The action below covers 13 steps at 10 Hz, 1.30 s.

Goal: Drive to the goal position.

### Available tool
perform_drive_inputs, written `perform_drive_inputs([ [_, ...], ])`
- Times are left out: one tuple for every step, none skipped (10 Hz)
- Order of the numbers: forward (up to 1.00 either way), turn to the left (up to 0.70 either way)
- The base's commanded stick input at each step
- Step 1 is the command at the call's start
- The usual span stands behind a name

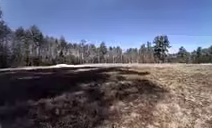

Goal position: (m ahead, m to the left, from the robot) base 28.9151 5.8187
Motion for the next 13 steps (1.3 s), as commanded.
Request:
perform_drive_inputs([
  [0.7, 0.0],
  [0.7, 0.0],
  [0.7, 0.0],
  [0.7, 0.0],
  [0.7, 0.0],
  [0.7, 0.0],
  [0.7, 0.0],
  [0.7, 0.0],
  [0.7, 0.0],
  [0.7, 0.0],
  [0.7, 0.0],
  [0.7, 0.0],
  [0.7, 0.0],
])
